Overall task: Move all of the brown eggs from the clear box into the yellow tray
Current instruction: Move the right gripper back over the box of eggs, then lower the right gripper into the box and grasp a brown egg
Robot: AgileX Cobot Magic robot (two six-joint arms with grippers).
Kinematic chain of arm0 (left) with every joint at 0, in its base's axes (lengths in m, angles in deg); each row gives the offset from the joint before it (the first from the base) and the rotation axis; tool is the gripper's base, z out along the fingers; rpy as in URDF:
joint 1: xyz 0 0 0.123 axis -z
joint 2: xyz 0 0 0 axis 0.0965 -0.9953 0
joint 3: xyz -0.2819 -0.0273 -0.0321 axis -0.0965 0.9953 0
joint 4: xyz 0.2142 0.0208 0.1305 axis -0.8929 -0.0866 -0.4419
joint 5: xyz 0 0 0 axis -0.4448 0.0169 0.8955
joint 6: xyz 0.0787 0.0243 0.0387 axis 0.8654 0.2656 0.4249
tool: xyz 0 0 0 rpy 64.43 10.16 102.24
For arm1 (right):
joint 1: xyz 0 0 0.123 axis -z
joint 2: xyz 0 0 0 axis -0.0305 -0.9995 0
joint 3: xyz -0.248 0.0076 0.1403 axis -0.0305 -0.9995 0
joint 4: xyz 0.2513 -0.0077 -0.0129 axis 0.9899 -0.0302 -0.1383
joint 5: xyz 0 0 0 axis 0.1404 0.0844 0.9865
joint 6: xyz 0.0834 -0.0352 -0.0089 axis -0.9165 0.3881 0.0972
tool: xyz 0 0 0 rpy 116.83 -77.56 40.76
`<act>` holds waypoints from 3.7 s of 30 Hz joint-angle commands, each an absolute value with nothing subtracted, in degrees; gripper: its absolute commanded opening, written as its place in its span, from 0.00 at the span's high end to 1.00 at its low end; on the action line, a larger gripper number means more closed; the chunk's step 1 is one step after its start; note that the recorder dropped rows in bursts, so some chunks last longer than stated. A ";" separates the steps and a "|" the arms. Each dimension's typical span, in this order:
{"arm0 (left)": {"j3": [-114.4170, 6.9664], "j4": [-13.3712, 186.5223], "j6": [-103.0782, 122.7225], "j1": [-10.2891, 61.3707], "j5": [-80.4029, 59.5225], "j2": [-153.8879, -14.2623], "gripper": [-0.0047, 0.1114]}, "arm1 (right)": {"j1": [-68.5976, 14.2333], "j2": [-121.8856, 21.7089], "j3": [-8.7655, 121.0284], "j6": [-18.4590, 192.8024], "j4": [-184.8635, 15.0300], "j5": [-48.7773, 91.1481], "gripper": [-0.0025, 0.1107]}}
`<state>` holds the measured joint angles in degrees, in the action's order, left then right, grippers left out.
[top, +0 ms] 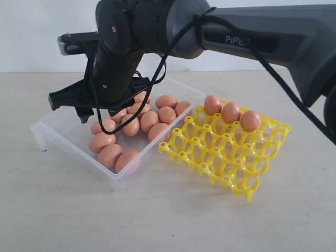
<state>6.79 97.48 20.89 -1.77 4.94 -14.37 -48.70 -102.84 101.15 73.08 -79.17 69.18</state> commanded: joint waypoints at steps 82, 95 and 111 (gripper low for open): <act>6.97 97.69 20.36 -1.83 4.52 -14.26 1.00 | -45.61 -114.13 102.27 76.56 -76.73 62.02 0.92; 6.97 97.69 20.36 -1.83 4.52 -14.26 1.00 | -45.61 -114.99 102.27 70.07 -76.41 66.60 0.53; 6.97 97.69 20.36 -1.83 4.52 -14.26 1.00 | -45.61 -114.95 102.27 72.00 -76.89 68.54 0.98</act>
